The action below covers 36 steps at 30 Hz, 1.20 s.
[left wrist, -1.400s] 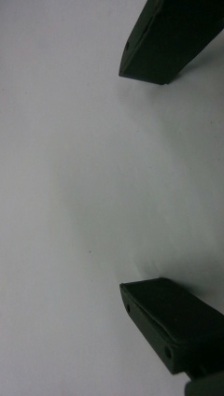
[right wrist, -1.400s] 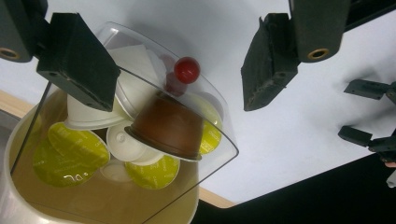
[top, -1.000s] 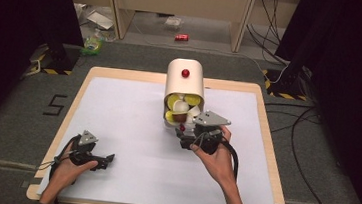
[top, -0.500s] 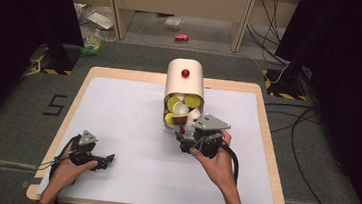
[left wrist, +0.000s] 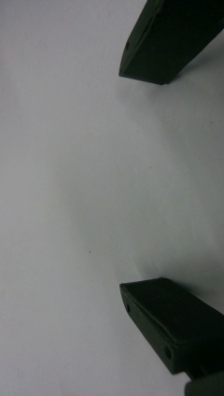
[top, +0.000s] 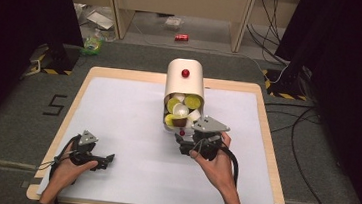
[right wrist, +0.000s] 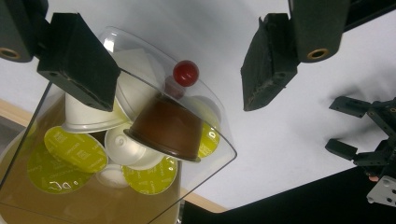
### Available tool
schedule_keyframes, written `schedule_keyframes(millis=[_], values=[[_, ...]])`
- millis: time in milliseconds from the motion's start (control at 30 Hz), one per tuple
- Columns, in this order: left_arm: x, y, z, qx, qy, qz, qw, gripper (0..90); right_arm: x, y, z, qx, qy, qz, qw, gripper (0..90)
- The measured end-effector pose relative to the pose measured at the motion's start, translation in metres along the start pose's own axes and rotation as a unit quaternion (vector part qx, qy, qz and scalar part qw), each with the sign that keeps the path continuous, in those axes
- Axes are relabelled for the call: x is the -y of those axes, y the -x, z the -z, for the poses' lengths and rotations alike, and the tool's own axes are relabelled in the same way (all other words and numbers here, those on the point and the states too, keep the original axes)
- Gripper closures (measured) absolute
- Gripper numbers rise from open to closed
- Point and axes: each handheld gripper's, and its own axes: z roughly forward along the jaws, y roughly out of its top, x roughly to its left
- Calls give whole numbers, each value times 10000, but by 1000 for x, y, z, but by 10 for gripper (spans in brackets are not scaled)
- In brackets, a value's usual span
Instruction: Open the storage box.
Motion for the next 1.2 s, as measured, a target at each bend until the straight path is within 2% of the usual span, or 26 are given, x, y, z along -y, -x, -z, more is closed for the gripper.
schedule_keyframes(millis=[200,333,600,700,1200], values=[[0,0,0,-1,-1,-1,10000,0,0,0,0,-16,1,-23,10000,279],[0,0,0,-1,-2,0,10000,0,0,0,1,-49,34,-134,9999,279],[0,0,0,-1,-1,0,10000,0,-4,3,3,57,354,-333,9988,275],[0,0,0,0,-3,-1,10000,0,-5,3,2,79,396,-365,9985,275],[0,0,0,-1,-5,1,10000,0,-9,3,-4,150,426,-498,9977,269]])
